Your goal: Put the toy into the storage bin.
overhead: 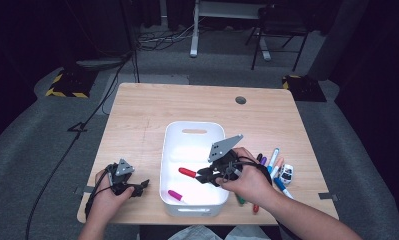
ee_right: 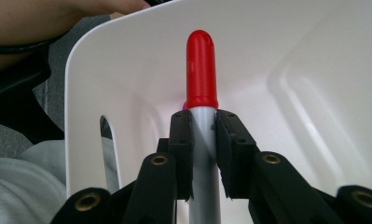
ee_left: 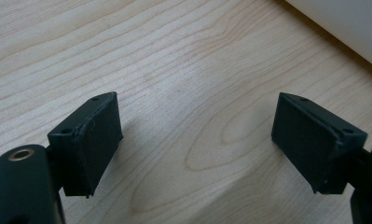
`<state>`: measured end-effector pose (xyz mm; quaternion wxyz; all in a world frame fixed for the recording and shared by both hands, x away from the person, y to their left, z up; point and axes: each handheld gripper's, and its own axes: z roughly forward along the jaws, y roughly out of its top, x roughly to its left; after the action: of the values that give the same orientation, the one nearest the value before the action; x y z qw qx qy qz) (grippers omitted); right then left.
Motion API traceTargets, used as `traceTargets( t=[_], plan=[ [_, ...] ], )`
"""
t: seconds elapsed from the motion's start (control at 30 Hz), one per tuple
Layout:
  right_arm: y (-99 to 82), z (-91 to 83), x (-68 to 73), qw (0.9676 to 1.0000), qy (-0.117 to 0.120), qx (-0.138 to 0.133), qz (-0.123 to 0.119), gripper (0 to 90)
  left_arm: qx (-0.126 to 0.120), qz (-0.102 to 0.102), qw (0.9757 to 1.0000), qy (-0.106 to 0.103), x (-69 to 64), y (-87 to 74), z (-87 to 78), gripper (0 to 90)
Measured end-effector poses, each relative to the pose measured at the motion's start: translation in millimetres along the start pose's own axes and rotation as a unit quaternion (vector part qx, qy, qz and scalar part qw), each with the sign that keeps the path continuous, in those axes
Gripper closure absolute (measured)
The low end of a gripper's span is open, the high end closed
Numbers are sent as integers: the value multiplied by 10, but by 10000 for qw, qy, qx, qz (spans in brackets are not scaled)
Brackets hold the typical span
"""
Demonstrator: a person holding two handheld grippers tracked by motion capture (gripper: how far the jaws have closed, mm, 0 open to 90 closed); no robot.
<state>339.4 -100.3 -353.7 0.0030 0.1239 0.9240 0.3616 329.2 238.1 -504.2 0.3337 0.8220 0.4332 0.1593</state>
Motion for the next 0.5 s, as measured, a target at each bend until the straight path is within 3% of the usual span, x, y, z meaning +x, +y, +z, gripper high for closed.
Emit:
traceTargets(
  t=[0.5],
  plan=[
    [-43,197,30,9989,141,450,-33,773,1,0,10000,1,0,0,0,164]
  ],
)
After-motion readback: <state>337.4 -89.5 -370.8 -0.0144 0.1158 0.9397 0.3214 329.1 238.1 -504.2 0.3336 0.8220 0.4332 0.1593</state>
